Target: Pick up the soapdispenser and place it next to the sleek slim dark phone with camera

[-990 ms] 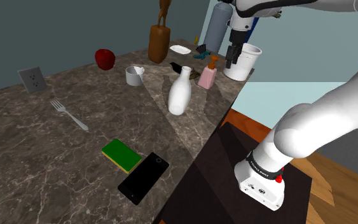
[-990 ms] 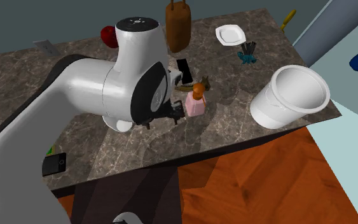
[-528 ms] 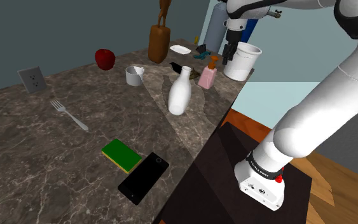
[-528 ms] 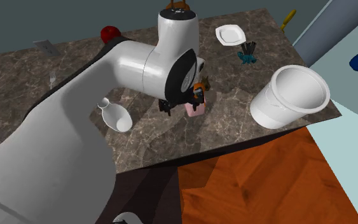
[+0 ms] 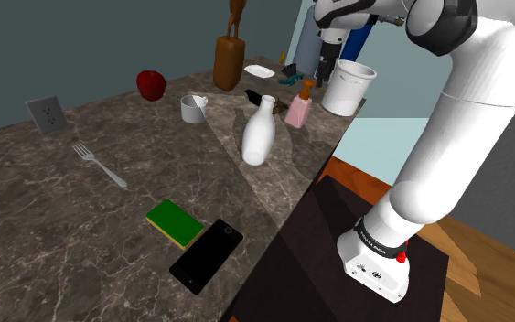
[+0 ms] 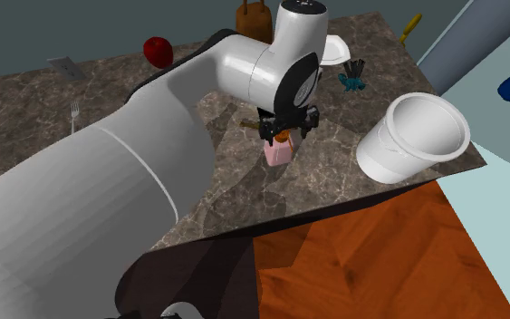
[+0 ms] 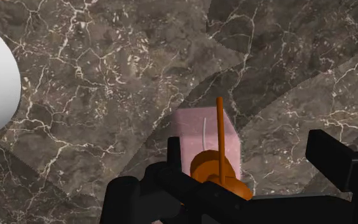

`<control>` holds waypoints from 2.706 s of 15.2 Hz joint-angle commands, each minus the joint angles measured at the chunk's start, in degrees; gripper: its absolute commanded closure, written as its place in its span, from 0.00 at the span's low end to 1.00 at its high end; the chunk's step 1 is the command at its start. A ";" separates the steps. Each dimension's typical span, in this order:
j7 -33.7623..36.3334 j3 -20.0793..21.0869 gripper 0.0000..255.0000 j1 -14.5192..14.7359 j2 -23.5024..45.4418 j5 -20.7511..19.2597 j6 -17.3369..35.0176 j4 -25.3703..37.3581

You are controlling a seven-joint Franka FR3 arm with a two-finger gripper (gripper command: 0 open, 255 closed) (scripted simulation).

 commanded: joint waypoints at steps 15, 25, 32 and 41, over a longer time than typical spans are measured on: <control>-1.57 0.18 0.00 -1.14 3.35 1.68 5.36 -2.13; -1.57 0.18 1.00 -1.14 3.35 1.68 5.36 -2.13; -1.45 -0.12 1.00 -0.97 1.82 0.91 0.46 1.42; -0.28 -0.20 1.00 0.09 -1.23 -0.54 -5.28 4.39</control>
